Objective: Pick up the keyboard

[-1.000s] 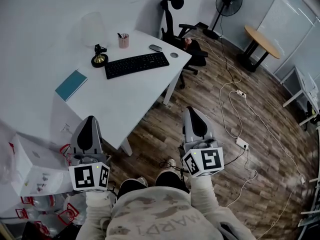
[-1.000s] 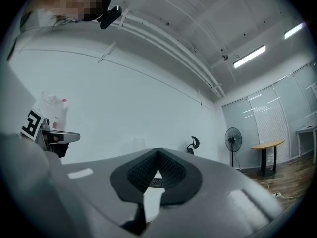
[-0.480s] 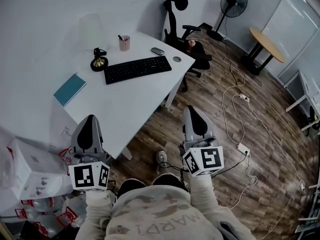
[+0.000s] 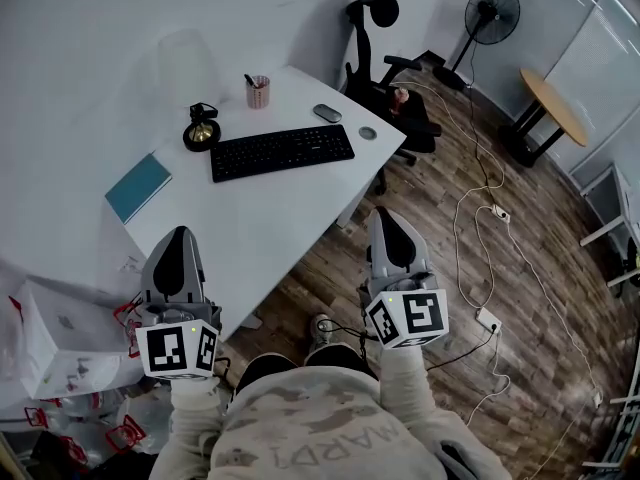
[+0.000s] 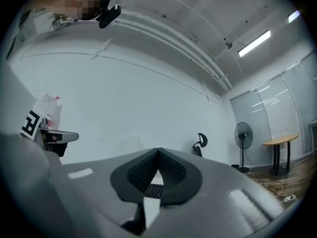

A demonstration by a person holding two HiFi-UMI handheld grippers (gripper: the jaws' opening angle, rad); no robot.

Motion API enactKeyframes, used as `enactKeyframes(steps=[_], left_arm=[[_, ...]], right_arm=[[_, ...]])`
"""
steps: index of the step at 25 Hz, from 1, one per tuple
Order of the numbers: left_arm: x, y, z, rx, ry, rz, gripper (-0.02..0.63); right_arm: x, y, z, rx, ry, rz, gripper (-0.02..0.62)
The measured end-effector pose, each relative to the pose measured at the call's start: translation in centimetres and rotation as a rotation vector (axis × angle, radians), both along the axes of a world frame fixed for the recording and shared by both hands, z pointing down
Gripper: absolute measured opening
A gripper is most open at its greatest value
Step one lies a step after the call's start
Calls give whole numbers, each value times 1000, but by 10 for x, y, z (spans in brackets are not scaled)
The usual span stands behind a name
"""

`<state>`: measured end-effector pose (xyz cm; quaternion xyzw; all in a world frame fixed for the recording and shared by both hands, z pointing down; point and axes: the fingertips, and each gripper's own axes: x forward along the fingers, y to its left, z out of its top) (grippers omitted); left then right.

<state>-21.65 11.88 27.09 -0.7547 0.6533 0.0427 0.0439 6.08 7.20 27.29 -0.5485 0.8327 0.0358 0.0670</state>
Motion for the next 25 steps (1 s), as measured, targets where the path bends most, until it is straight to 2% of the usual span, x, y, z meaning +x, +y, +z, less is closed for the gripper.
enactKeyframes(steps=[10, 25], left_arm=[[27, -62, -6, -6, -1, -44, 6], [94, -125, -10, -2, -25, -107, 6]], right_arm=[[23, -74, -2, -11, -6, -44, 9], [80, -156, 4, -17, -20, -123, 9]])
